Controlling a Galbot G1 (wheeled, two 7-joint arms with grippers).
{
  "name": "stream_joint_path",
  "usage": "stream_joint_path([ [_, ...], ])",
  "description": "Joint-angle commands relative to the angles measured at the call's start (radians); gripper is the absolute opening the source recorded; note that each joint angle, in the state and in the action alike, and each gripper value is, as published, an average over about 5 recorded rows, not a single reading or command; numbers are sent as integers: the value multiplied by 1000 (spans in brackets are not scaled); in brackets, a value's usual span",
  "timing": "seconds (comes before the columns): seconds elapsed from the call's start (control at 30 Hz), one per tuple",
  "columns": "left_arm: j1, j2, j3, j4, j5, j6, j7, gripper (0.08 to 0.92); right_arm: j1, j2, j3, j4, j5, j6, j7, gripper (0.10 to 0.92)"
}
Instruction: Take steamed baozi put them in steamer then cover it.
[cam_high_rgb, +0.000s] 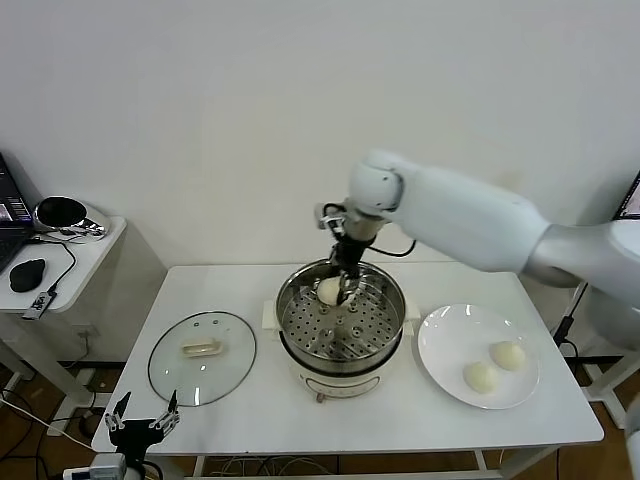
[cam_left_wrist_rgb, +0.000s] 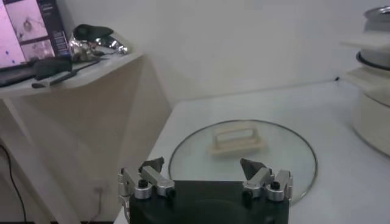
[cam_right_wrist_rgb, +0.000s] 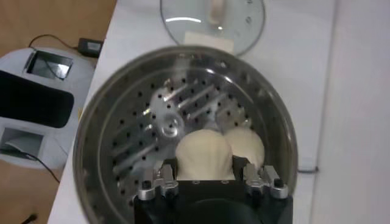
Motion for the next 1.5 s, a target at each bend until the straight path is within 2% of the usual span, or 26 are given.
stream_joint_path([
  [0.03, -2, -1, 4, 3, -2, 0, -1, 823, -61, 156, -29, -122, -32, -7, 15, 552],
  [0.57, -10, -10, 22, 17, -11, 0, 3, 823, -125, 182, 18, -149, -68, 1, 85, 556],
  [0.67, -9, -11, 23, 18, -11, 0, 3, 823, -119, 166, 27, -130, -66, -3, 84, 601],
  [0.93, -15, -17, 24, 17, -15, 4, 8, 823, -85, 61, 39, -54, -71, -6, 57, 803],
  [1.13, -13, -21, 25, 13, -16, 7, 12, 823, -25, -100, 86, 68, -77, 18, 13, 822],
  [1.3, -2, -19, 24, 6, -20, 8, 17, 823, 63, -329, 112, 187, -97, 74, -40, 823],
  [1.5, 6, -18, 26, 5, -31, 11, 22, 823, 17, -582, 212, 307, -139, 115, -62, 823],
])
